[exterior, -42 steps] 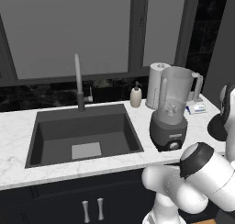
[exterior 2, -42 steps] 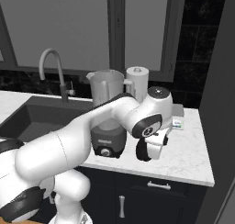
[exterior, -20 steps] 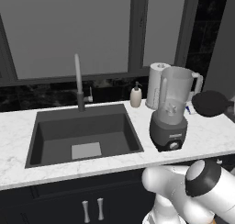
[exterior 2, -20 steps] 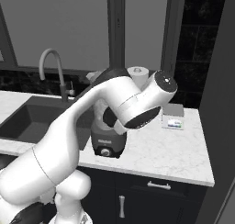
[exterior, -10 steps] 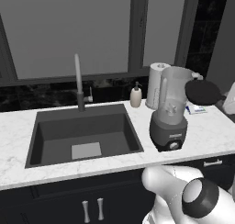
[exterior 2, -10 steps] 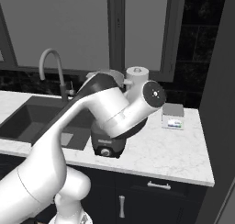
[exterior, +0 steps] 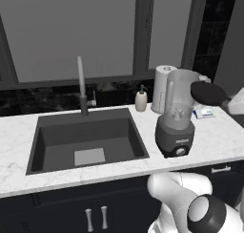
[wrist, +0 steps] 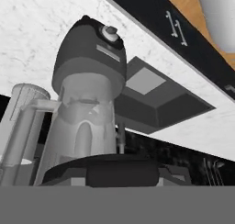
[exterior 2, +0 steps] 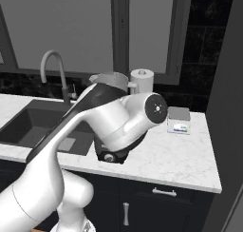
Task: Close the lid blender by securely placing the lid on top.
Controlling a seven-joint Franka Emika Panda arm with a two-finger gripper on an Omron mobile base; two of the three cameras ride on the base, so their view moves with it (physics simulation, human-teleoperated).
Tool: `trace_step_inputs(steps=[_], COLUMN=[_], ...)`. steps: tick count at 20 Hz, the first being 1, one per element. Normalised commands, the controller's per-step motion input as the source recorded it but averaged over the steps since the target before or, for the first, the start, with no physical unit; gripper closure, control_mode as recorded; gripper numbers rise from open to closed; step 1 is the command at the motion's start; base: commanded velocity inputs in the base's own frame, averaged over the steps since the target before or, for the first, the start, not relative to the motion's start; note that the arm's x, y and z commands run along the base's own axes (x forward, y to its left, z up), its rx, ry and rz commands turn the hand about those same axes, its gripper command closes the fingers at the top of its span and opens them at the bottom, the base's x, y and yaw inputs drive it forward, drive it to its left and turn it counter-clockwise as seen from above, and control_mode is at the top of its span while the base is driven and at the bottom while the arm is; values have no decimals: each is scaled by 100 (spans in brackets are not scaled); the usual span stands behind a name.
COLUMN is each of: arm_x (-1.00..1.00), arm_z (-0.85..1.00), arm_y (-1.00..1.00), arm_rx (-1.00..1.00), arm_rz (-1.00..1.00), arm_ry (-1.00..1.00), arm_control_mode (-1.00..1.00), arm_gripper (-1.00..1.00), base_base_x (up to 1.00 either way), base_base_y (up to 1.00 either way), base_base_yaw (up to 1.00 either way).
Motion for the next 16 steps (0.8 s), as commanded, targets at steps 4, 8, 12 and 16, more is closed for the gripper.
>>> trace_step_inputs(steps=[4,8,12,16], arm_x=[7,0,0,5], arm_z=[48,46,52,37], arm_y=[3,0,5,22], arm_rx=[15,11,5,0], arm_rz=[-1,-1,0,-4], arm_ry=[-2,-9,-11,-3], arm_control_mode=[-100,-100,-100,-100], arm_gripper=[100,100,100,100], base_base_x=[0,0,0,0], base_base_y=[0,0,0,0], base_base_yaw=[0,0,0,0])
